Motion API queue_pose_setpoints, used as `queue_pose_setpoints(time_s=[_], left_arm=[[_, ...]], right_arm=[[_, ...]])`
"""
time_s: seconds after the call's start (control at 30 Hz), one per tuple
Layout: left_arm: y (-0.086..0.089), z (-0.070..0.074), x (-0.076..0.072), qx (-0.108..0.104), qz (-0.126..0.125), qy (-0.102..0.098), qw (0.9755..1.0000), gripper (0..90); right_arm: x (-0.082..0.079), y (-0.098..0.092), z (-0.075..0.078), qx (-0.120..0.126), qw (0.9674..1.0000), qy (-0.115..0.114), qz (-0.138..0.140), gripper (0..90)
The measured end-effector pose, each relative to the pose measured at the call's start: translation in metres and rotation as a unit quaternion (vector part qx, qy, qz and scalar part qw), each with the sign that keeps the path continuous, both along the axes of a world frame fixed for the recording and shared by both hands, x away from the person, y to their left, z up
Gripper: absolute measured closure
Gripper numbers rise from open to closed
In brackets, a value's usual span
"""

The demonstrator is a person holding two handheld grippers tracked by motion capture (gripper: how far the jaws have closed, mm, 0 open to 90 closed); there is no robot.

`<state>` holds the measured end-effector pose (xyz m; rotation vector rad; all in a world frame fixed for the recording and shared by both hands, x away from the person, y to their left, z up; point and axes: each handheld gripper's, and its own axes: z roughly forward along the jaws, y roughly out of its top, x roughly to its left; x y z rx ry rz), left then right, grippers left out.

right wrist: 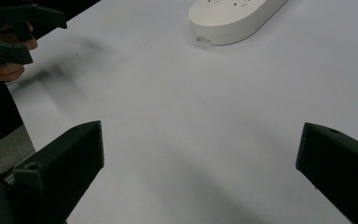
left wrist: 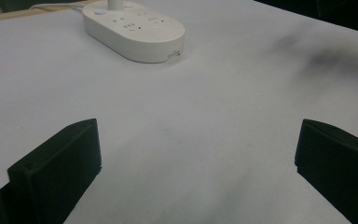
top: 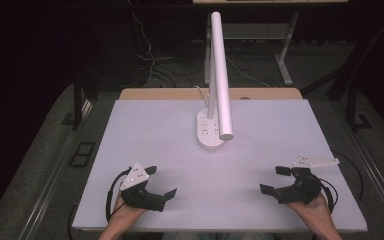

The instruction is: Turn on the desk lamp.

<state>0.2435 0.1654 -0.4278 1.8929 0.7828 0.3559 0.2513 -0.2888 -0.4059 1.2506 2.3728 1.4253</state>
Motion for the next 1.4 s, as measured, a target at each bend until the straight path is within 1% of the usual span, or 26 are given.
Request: queue_pose_setpoints(time_s=[0.17,0.3,0.37,0.4,0.5,0.53,0.57,0.7,0.8,0.87,0.93,1.0,1.03,1.07,1.13,1.17,1.27,1.3,1.4], left_arm=[[0.001,0.000,0.000,0.000,0.002,-0.001,1.0000,0.0],[0.002,0.001,0.000,0.000,0.003,-0.002,1.0000,0.0],[0.002,0.001,0.000,0.000,0.004,-0.002,1.0000,0.0],[0.002,0.001,0.000,-0.001,0.005,-0.002,1.0000,0.0],[0.003,0.001,0.000,-0.001,0.007,-0.001,1.0000,0.0],[0.003,0.001,0.000,-0.001,0.007,-0.002,1.0000,0.0],[0.004,0.001,0.000,0.001,0.007,-0.003,1.0000,0.0],[0.004,0.001,0.000,0.000,0.008,-0.003,1.0000,0.0],[0.004,0.001,0.000,-0.001,0.009,-0.003,1.0000,0.0],[0.004,0.001,0.000,0.000,0.009,-0.004,1.0000,0.0],[0.004,0.001,0.000,0.000,0.010,-0.004,0.9999,0.0],[0.005,0.002,0.000,-0.001,0.012,-0.005,0.9999,0.0],[0.005,0.002,0.000,-0.001,0.012,-0.005,0.9999,0.0],[0.005,0.002,0.000,-0.001,0.013,-0.006,0.9999,0.0],[0.005,0.002,0.000,0.000,0.013,-0.006,0.9999,0.0],[0.005,0.002,0.000,0.000,0.014,-0.006,0.9999,0.0],[0.006,0.002,0.000,0.000,0.014,-0.006,0.9999,0.0],[0.006,0.002,0.000,0.000,0.014,-0.006,0.9999,0.0],[0.006,0.002,-0.001,0.000,0.014,-0.006,0.9999,0.0]], right_arm=[[0.005,0.002,0.006,0.001,1.0000,-0.002,0.001,0.1],[0.014,0.005,0.012,-0.002,1.0000,0.000,0.007,0.1],[0.016,0.005,0.013,-0.001,1.0000,0.002,0.007,0.1],[0.020,0.007,0.016,-0.001,1.0000,0.002,0.009,0.1],[0.028,0.009,0.019,-0.002,0.9999,0.002,0.013,0.1],[0.028,0.009,0.019,-0.002,0.9999,0.002,0.013,0.1],[0.033,0.011,0.021,-0.001,0.9999,0.003,0.013,0.2],[0.043,0.016,0.027,-0.001,0.9999,-0.001,0.017,0.2],[0.051,0.021,0.030,-0.007,0.9997,-0.003,0.021,0.1],[0.053,0.022,0.031,-0.007,0.9997,-0.002,0.021,0.1],[0.061,0.027,0.034,-0.009,0.9996,-0.003,0.026,0.2],[0.064,0.028,0.035,-0.011,0.9995,-0.004,0.028,0.2],[0.069,0.031,0.037,-0.013,0.9995,-0.004,0.029,0.2],[0.069,0.031,0.037,-0.013,0.9995,-0.004,0.029,0.2],[0.075,0.033,0.038,-0.013,0.9995,-0.006,0.030,0.2],[0.080,0.036,0.040,-0.012,0.9994,-0.006,0.031,0.2],[0.084,0.039,0.042,-0.015,0.9993,-0.007,0.032,0.2],[0.089,0.042,0.043,-0.016,0.9993,-0.007,0.034,0.2],[0.096,0.047,0.044,-0.020,0.9991,-0.007,0.036,0.2]])
